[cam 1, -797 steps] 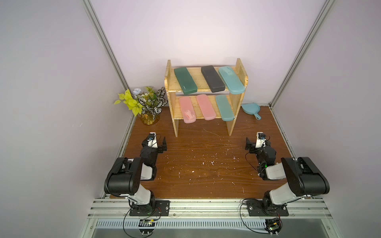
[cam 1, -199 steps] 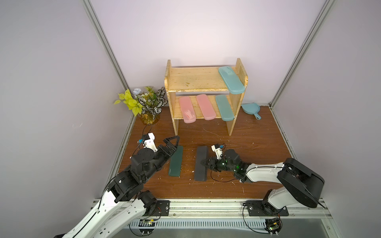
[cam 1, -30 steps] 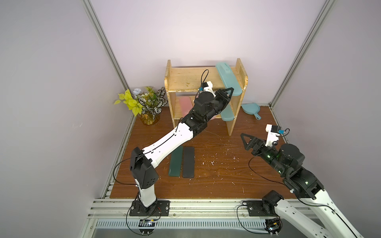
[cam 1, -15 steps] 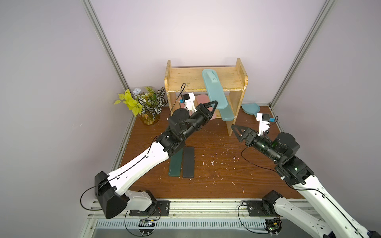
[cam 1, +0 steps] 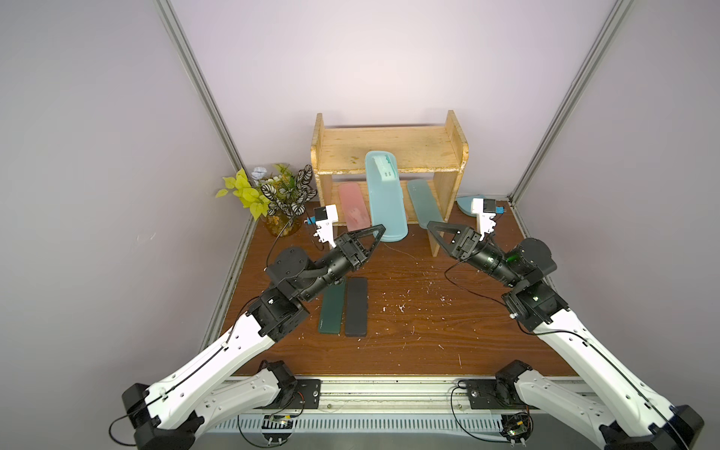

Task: Remove the pencil cases from the shelf
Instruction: Pick up the pencil case from the shelf.

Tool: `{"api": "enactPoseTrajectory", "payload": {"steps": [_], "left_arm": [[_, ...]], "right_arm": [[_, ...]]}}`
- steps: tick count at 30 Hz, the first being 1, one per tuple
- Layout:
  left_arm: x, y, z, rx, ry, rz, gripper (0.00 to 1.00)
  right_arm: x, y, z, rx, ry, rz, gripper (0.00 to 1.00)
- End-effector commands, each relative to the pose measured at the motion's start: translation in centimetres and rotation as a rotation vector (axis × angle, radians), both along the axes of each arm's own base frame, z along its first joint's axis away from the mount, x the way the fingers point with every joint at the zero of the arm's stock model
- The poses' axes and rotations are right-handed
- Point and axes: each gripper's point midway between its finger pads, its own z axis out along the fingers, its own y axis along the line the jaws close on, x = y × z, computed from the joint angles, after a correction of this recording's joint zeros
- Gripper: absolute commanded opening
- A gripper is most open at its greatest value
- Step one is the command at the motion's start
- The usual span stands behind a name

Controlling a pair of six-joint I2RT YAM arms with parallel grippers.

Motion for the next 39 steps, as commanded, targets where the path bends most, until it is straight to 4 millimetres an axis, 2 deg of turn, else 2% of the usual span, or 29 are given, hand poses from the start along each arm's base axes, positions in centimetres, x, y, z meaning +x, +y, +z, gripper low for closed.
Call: {"api": "enactPoseTrajectory", "payload": {"steps": [1,7,13,19,28,36,39], "left_arm": [[-1.3,0.3,0.0,-0.002,-0.011,-0.049,0.0],[-2.2,-0.3,-0.6,-0.01,0.006,-0.122,0.0],[-2.6,-0.7,-0.9,-0.014,0.005,-0.156,0.0],[-3.1,-1.3,-1.6,-0.023,0.014,-0.199,0.0],[-3.6,-2.1,-2.5,-0.008,0.015,-0.245,0.0],[-3.8,-2.3,-3.0,-0.007,0.013,-0.261,0.01],[-3.6,-2.5,-3.2,-0.002,0.018,-0.265,0.11]], "right_arm": [[-1.9,0.5,4.4,0.075,-0.101,0.105,0.84],[-1.5,1.6,4.9,0.1,-0.081,0.167,0.8],[-1.1,2.6,3.9,0.099,-0.025,0.186,0.77],[-1.7,3.8,3.4,0.109,-0.008,0.219,0.72],[-1.6,3.9,2.8,0.164,0.025,0.223,0.46],[-1.8,3.6,2.4,0.188,0.044,0.225,0.32],[-1.9,3.5,2.3,0.195,0.048,0.226,0.27]]}}
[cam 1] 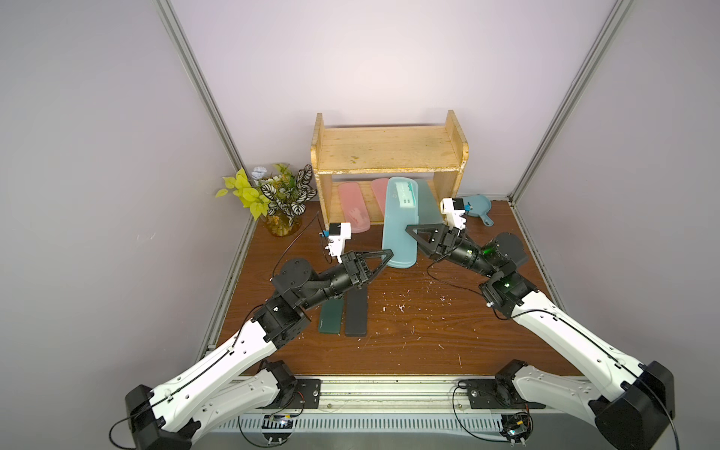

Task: Remove the pencil cases from the shelf
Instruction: Pick up the pencil case from the shelf, then place the pencil case at the center of the board.

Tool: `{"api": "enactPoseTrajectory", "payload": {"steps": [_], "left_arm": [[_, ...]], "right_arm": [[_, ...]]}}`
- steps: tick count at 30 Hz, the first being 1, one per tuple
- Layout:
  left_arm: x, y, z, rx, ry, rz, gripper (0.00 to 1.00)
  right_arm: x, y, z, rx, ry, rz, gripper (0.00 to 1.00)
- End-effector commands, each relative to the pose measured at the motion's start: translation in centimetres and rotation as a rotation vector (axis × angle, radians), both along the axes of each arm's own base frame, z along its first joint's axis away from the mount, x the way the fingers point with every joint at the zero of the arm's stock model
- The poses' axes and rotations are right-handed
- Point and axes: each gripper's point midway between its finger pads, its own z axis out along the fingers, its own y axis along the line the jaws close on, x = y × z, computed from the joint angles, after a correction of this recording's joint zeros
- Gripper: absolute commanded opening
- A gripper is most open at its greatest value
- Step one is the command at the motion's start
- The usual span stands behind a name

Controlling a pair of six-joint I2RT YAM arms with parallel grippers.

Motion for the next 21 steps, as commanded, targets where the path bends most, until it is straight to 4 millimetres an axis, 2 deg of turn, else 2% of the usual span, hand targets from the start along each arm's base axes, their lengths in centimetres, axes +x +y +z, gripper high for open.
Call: {"api": "enactPoseTrajectory", "payload": {"steps": [1,2,8,9,12,16,21], "left_arm": [[-0.7,-0.4,0.8,-0.017,-0.039,-0.04,0.15],[-0.6,-0.4,0.7,-0.015,-0.037,-0.038,0.2],[0.1,-0.2,0.2,0.006,-0.018,0.004,0.76],[0.2,-0.1,0.2,0.013,-0.016,0.018,0.81],[0.8,0.7,-0.5,0.053,0.009,0.077,0.93],[1.6,2.5,-2.3,0.122,0.064,0.188,0.97],[2.3,5.9,-4.2,0.21,0.125,0.355,0.99]], "right_arm": [[-1.4,-0.9,2.6,0.07,-0.092,-0.006,0.26],[-1.5,-1.0,2.5,0.069,-0.089,-0.005,0.26],[-1.7,-1.5,1.3,0.055,-0.079,-0.03,0.24],[-1.6,-1.6,0.9,0.045,-0.072,-0.041,0.23],[-1.5,-1.9,-0.9,-0.005,-0.061,-0.072,0.23],[-1.5,-2.1,-4.7,-0.126,-0.034,-0.102,0.23],[-2.1,-2.6,-9.9,-0.22,-0.004,-0.131,0.23]]}}
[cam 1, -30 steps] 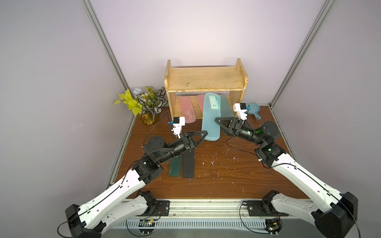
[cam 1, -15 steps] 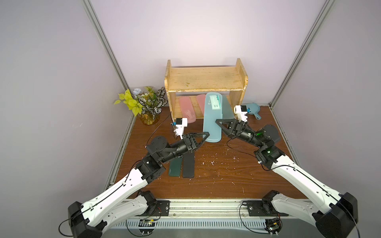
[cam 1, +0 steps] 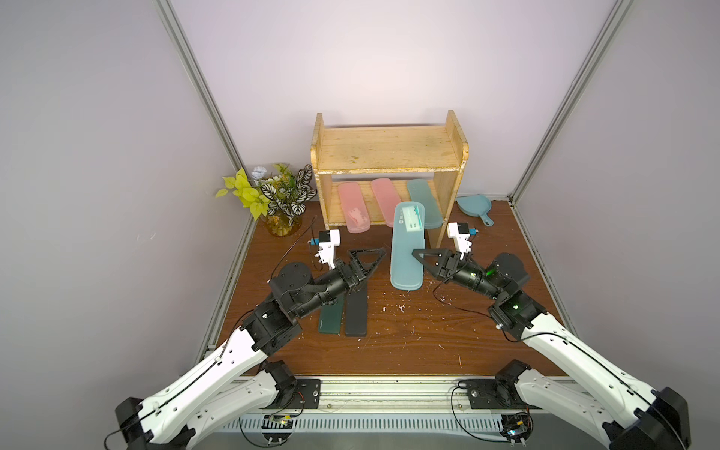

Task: Remove the pencil cases from the shelf
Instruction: Place the pencil case at the center of the board.

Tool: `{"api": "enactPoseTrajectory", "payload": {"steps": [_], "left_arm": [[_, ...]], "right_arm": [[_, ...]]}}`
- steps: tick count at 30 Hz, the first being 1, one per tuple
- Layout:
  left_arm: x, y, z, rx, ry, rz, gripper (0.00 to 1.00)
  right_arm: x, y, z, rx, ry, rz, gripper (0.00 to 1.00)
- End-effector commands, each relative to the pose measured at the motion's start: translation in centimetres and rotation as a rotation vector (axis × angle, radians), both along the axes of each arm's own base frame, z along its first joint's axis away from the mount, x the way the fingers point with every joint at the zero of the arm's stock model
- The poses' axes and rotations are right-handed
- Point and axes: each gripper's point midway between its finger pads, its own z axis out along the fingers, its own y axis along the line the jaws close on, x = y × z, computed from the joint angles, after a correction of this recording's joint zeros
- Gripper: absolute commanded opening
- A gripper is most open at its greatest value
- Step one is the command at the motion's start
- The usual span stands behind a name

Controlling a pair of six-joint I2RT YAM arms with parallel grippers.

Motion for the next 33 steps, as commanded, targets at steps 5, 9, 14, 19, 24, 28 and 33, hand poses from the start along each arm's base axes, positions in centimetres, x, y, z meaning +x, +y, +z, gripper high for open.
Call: {"api": "enactPoseTrajectory", "payload": {"steps": [5,9,14,19,24,28,33], "left_arm": [[0.6,4.6,-2.0,0.111,0.046,0.217,0.99],[0.6,5.2,-2.5,0.105,0.059,0.24,0.99],[0.7,5.2,-2.5,0.125,0.068,0.243,1.0],[0.9,5.2,-2.9,0.132,0.085,0.253,1.0],[1.2,5.2,-3.5,0.122,0.106,0.265,1.0],[1.4,5.0,-3.9,0.121,0.117,0.264,1.0],[1.6,4.5,-4.3,0.123,0.126,0.256,1.0]], "right_arm": [[-1.2,-0.6,-5.6,-0.11,-0.036,-0.052,0.24],[-1.9,-0.5,-9.5,-0.154,-0.005,-0.062,0.24],[-2.2,-1.0,-13.2,-0.155,0.035,-0.117,0.24],[-2.3,-1.3,-15.5,-0.173,0.053,-0.144,0.24],[-2.4,-1.1,-17.3,-0.183,0.076,-0.142,0.24],[-2.3,-0.4,-18.2,-0.196,0.085,-0.122,0.24],[-2.0,0.9,-19.1,-0.212,0.1,-0.085,0.23]]}}
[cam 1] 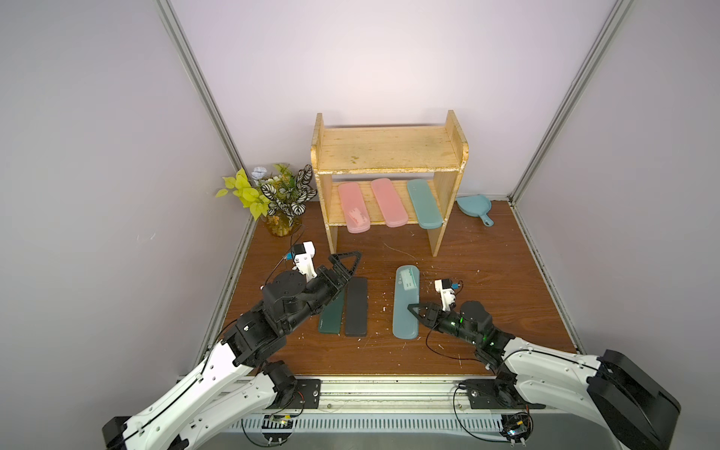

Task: Remove the pencil cases from the shelf
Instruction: Place the pencil case at the center of the board.

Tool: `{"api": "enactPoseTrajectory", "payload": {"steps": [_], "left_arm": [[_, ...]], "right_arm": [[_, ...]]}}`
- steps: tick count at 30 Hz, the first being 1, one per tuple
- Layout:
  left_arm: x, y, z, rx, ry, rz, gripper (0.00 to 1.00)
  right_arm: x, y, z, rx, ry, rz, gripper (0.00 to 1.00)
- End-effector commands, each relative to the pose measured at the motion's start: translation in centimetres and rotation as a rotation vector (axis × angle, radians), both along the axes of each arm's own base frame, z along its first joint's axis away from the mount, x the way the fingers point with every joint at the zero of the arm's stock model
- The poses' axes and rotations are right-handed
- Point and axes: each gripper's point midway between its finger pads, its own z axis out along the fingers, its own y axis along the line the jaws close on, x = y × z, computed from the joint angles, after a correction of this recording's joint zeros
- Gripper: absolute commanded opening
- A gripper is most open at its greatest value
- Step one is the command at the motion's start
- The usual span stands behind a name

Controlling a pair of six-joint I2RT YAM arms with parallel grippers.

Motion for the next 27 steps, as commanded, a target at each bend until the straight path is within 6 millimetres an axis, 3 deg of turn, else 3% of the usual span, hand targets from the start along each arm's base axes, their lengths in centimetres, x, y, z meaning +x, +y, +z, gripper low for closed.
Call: {"api": "enactPoseTrajectory", "payload": {"steps": [1,14,27], "left_arm": [[0.2,-0.3,-0.3,-0.005,0.001,0.002,1.0],[0.0,0.7,-0.5,-0.014,0.006,0.034,1.0],[-0.5,1.9,-0.8,-0.007,0.006,0.062,1.0]], "right_arm": [[0.8,1.7,3.0,0.085,-0.076,0.028,0.23],[1.5,5.4,1.0,0.107,0.024,0.094,0.22],[1.6,7.0,-1.2,0.111,0.096,0.106,0.21]]}}
